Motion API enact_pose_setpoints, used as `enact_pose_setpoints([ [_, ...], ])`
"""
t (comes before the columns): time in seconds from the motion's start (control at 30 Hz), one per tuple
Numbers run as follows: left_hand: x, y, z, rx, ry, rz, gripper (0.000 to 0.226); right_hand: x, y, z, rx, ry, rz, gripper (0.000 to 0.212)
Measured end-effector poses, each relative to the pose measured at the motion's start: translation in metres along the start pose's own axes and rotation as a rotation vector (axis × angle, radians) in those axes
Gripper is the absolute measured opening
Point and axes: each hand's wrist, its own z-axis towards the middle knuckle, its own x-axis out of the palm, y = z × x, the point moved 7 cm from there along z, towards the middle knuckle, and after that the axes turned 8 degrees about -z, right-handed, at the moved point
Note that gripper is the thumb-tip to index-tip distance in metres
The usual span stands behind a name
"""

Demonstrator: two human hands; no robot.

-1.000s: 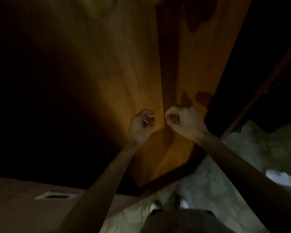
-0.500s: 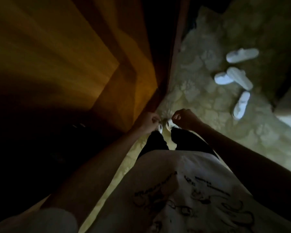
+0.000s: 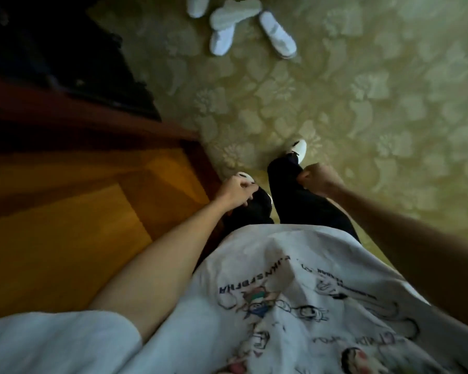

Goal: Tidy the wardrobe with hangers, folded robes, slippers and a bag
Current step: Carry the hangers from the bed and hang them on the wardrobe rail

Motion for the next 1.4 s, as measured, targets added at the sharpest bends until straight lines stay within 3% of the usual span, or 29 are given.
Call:
enact_pose_setpoints([
  [0.23, 0.068, -0.11, 0.049, -0.001, 0.242, 0.439, 0.027, 0.022, -0.133, -0.036, 0.288, -0.016, 0.488, 0.02],
  [0.4, 0.111, -0.21, 0.082, 0.065, 0.27, 0.591, 0.023, 0.027, -0.203, -0.042, 0.423, -0.019, 0.669, 0.024],
  [0.53, 0.134, -0.288, 0.104, 0.138, 0.249, 0.659, 0.021, -0.008, -0.237, -0.028, 0.437, -0.036, 0.747, 0.024],
  [0.8, 0.117, -0.382, 0.149, 0.103, 0.151, 0.683, 0.017, -0.193, -0.255, 0.066, 0.287, -0.21, 0.795, 0.024],
  [1.07, 0.093, -0.482, 0.234, -0.032, 0.106, 0.632, 0.018, -0.402, -0.266, 0.167, 0.103, -0.248, 0.618, 0.02],
  [1.23, 0.112, -0.6, 0.272, -0.029, 0.095, 0.559, 0.022, -0.49, -0.323, 0.203, 0.162, -0.167, 0.482, 0.029],
  [1.4, 0.172, -0.737, 0.311, 0.051, 0.131, 0.5, 0.019, -0.562, -0.403, 0.221, 0.256, -0.164, 0.459, 0.025],
])
